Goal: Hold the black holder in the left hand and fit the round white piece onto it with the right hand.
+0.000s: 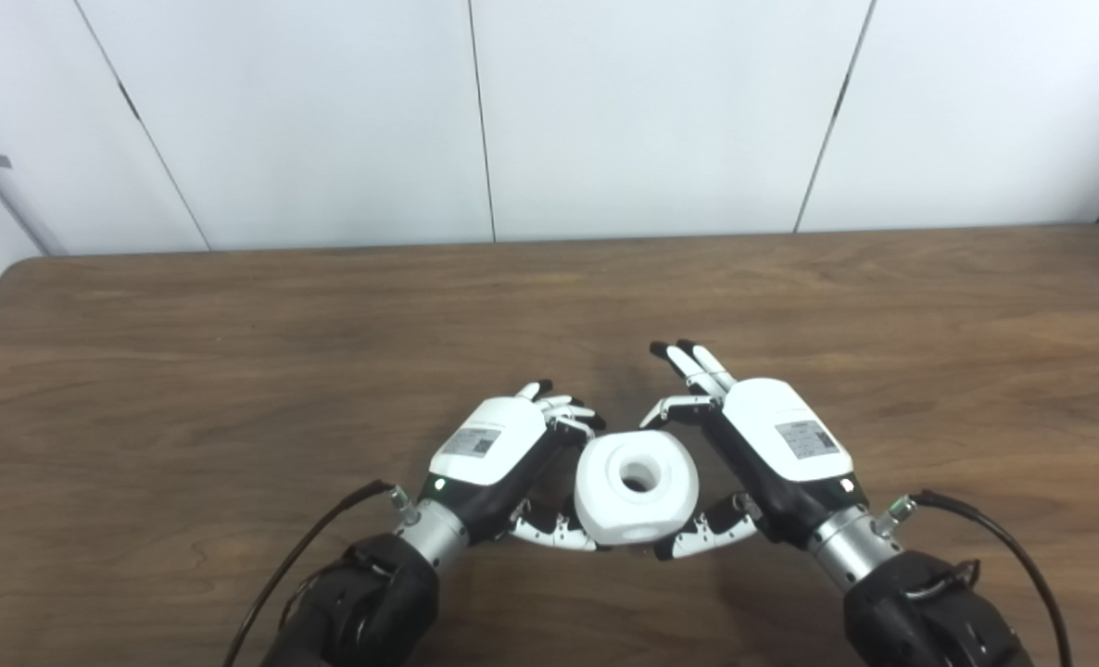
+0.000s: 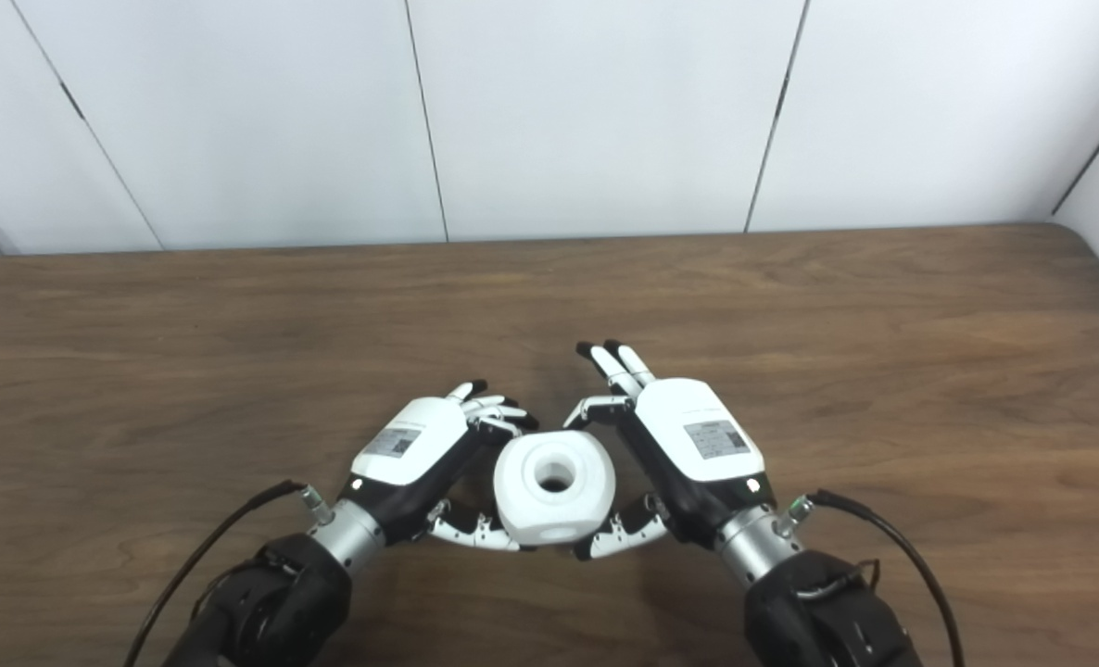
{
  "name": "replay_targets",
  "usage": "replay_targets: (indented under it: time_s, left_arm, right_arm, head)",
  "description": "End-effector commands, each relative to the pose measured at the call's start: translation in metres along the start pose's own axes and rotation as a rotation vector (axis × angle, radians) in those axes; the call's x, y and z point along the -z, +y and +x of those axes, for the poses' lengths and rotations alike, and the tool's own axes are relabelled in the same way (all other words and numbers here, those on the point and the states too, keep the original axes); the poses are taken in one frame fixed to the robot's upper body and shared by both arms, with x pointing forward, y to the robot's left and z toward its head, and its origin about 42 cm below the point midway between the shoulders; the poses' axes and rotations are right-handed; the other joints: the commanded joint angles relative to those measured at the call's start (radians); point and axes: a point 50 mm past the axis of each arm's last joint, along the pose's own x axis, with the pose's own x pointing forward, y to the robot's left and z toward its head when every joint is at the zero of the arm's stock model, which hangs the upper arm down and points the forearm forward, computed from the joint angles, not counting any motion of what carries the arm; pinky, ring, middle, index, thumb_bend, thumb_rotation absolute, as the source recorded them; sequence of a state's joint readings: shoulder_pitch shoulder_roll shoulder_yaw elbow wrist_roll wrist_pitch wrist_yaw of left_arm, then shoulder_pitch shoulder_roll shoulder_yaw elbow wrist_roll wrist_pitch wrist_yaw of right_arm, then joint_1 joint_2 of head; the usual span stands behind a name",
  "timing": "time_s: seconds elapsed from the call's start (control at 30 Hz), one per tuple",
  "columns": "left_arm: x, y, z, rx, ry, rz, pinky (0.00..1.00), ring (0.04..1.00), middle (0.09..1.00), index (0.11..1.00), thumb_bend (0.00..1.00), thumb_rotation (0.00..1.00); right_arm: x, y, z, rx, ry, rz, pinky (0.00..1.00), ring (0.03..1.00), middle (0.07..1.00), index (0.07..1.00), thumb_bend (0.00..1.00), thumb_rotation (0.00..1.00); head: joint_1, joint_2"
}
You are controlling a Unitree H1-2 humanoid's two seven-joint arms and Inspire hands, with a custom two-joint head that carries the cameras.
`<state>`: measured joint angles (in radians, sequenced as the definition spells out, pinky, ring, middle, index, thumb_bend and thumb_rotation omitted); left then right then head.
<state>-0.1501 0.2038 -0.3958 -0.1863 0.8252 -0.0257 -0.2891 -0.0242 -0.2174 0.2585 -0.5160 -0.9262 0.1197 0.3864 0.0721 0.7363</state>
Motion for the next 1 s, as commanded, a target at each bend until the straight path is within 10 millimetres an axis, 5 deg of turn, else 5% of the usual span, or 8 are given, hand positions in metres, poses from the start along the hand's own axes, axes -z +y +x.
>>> replay_targets:
  time_s: [0.0, 0.2, 0.27, 0.33, 0.97]
  left_arm:
    - [-0.0049, 0.0151, 0.0064, -0.067, -0.033, 0.017, 1.0, 0.895, 0.819, 0.481, 0.52, 0.05]
    - [-0.0045, 0.015, 0.0067, -0.067, -0.032, 0.019, 1.0, 0.896, 0.819, 0.481, 0.52, 0.05]
    - [-0.0046, 0.0149, 0.0069, -0.069, -0.032, 0.021, 1.0, 0.895, 0.819, 0.481, 0.52, 0.05]
    - [-0.0048, 0.0149, 0.0068, -0.07, -0.033, 0.021, 1.0, 0.891, 0.816, 0.481, 0.52, 0.05]
    - [-0.0049, 0.0149, 0.008, -0.073, -0.033, 0.018, 1.0, 0.894, 0.814, 0.481, 0.52, 0.05]
  right_arm:
    - [-0.0037, -0.0074, 0.0, 0.01, -0.017, -0.012, 0.85, 1.0, 0.981, 0.495, 0.51, 0.16]
    - [-0.0037, -0.0076, 0.0006, 0.002, -0.011, -0.004, 0.84, 1.0, 0.984, 0.496, 0.52, 0.16]
    - [-0.0038, -0.0078, 0.0007, -0.003, -0.01, -0.004, 0.84, 1.0, 0.984, 0.621, 0.73, 0.26]
    - [-0.0039, -0.0081, 0.0007, -0.007, -0.008, -0.005, 0.84, 1.0, 0.989, 0.673, 0.8, 0.31]
    - [-0.0028, -0.0081, 0.0023, -0.058, -0.003, 0.004, 0.87, 1.0, 1.0, 0.853, 0.97, 0.4]
  head:
    - [0.001, 0.0]
    - [0.001, -0.002]
    - [0.002, -0.003]
    - [0.002, -0.003]
    - [0.002, -0.007]
